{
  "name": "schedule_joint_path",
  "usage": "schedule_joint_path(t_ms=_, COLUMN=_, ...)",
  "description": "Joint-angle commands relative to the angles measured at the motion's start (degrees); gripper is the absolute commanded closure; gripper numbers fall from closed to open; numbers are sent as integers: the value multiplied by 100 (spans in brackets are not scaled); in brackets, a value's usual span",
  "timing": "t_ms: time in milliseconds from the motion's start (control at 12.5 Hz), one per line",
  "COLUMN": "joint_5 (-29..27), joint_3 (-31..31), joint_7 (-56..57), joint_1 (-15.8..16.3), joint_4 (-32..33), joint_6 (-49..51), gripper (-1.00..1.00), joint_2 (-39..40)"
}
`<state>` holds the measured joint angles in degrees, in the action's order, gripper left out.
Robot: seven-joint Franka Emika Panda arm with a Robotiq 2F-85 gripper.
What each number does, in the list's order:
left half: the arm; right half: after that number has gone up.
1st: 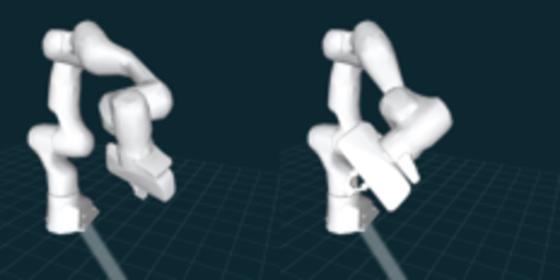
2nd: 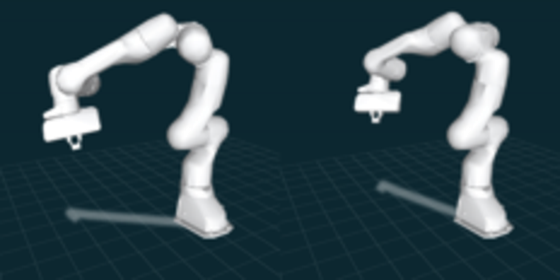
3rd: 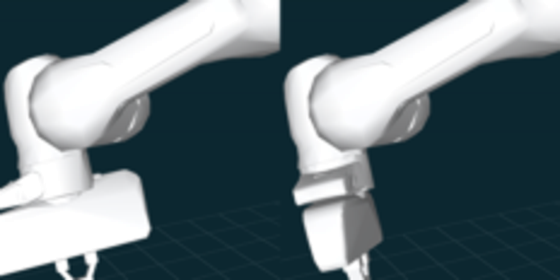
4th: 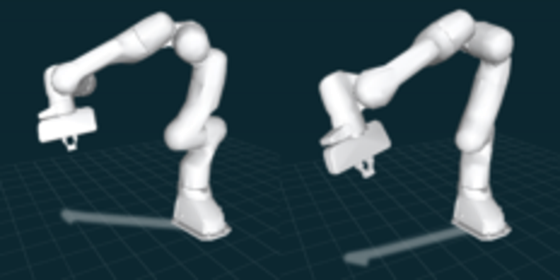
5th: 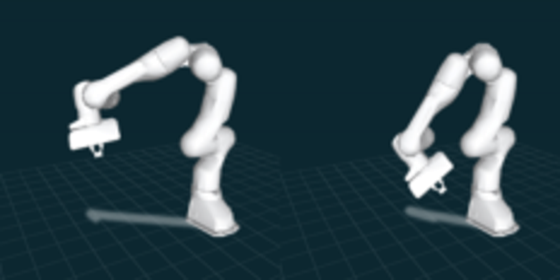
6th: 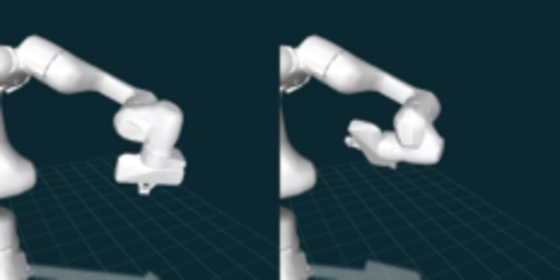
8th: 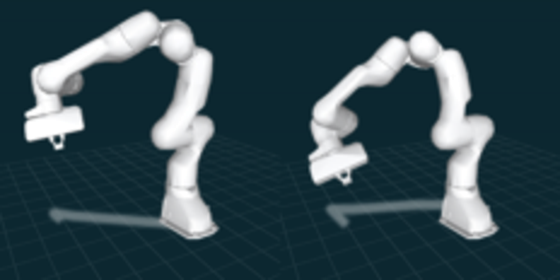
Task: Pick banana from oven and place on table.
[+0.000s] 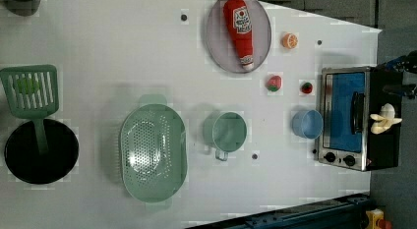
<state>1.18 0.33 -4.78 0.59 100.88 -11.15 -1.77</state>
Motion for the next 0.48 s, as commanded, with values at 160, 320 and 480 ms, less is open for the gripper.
schedule_joint_path(t_ms=160, joint_5=33, joint_3=-149, joint_7=-792, joint_1=-266, joint_4=1200, joint_6=1251, gripper=-80, joint_2=-2312)
schedule_joint_path(t_ms=320, joint_5=36, joint_3=-111, joint_7=-792, joint_1=-275, joint_4=1219, joint_6=1219, gripper=-100, joint_2=-2287)
schedule_joint_path(t_ms=480, joint_5=47, joint_3=53, joint_7=-792, joint_1=-294, joint_4=1217, joint_6=992, gripper=-100, joint_2=-2183)
